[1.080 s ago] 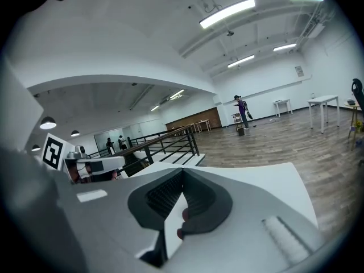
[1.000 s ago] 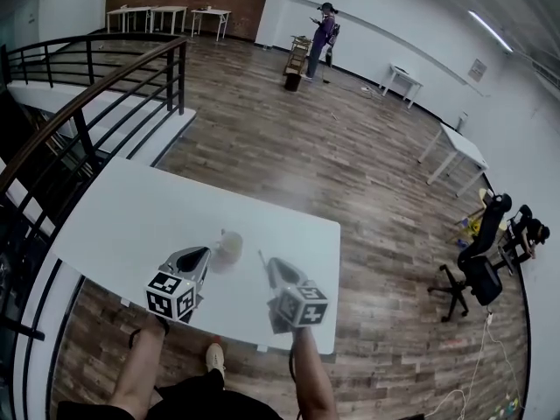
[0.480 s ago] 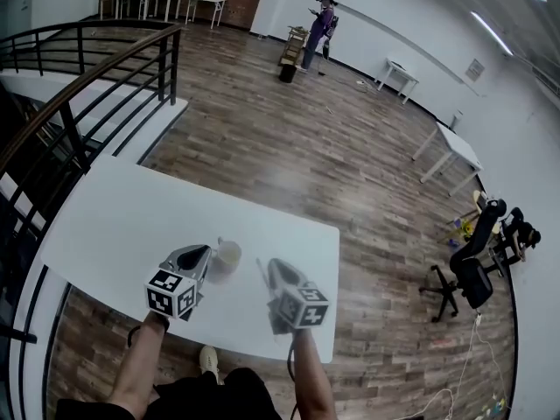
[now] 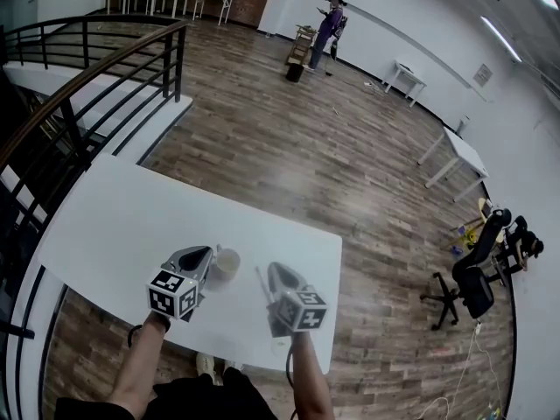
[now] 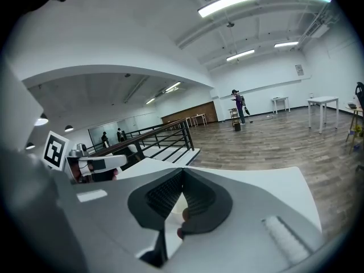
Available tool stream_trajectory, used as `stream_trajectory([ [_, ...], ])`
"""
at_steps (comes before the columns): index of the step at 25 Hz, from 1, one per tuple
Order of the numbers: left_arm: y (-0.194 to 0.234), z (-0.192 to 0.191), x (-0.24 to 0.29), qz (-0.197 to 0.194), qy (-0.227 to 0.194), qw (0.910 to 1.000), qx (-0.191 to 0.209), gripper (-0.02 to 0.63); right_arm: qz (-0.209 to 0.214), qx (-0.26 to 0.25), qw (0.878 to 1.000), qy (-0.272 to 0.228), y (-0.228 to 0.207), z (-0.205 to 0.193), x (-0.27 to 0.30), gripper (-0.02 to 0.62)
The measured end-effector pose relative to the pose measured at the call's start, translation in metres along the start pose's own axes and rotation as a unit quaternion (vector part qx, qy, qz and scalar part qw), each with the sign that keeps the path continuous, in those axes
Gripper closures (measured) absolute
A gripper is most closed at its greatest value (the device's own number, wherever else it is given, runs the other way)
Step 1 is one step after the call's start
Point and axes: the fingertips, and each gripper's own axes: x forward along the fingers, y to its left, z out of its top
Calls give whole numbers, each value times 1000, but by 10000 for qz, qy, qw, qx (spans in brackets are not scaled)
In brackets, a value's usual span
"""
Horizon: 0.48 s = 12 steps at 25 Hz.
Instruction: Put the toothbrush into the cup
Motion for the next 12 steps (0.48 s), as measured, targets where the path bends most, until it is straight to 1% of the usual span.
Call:
stream_trajectory([
  [6,4,-10,19,110,159,9998,-89,600,51,34,9998,189,-15,-6,17,588],
  [9,2,-18,28,88,250,9996,-106,598,23,138,9997,216,-23,-12,22,588],
  [12,-11,-20,44,-20,319,9994,-110,600,-58,221,9995,198,-42,-13,17,588],
])
